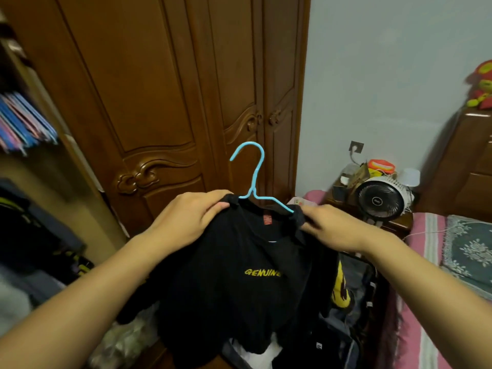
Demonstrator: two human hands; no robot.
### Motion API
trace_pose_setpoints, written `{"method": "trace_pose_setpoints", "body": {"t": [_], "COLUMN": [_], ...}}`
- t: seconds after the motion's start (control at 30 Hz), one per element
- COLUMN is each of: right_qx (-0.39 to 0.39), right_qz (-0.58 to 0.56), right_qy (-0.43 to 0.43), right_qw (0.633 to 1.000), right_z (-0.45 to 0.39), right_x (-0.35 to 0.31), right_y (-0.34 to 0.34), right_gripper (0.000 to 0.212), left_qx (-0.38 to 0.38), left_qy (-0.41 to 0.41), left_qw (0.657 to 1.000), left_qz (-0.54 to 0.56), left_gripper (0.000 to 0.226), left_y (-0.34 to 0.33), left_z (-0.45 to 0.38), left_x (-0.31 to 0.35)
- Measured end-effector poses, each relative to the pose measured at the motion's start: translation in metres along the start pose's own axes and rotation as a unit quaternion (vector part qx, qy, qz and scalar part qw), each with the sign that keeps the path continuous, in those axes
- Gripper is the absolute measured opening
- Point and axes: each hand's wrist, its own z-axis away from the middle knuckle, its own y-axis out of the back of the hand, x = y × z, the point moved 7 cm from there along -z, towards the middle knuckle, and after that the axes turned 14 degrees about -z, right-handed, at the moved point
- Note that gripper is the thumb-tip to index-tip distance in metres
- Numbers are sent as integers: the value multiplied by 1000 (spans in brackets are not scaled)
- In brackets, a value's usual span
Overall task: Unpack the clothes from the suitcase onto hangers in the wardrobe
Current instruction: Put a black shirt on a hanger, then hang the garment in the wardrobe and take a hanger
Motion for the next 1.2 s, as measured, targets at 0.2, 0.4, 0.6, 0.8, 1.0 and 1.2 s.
{"method": "trace_pose_setpoints", "body": {"t": [0.2,0.4,0.6,0.8,1.0,1.2], "right_qx": [8,-13,152,129,79,77], "right_qz": [-113,-91,16,-18,-21,-122], "right_qy": [24,18,91,102,57,105], "right_qw": [993,996,984,986,995,984], "right_z": [-41,-78,-93,-114,-130,-162], "right_x": [-45,-98,-127,-131,-122,-139], "right_y": [4,-12,-15,-21,-32,-25], "right_gripper": [47,16,30,42,24,17], "left_qx": [6,8,-40,-59,-85,-52], "left_qy": [40,47,66,137,163,173], "left_qw": [999,999,997,989,981,983], "left_qz": [-27,18,-28,-12,56,45], "left_gripper": [46,40,54,43,32,19], "left_y": [28,35,34,16,24,31], "left_z": [11,27,57,105,133,99], "left_x": [-47,-87,-129,-193,-215,-191]}}
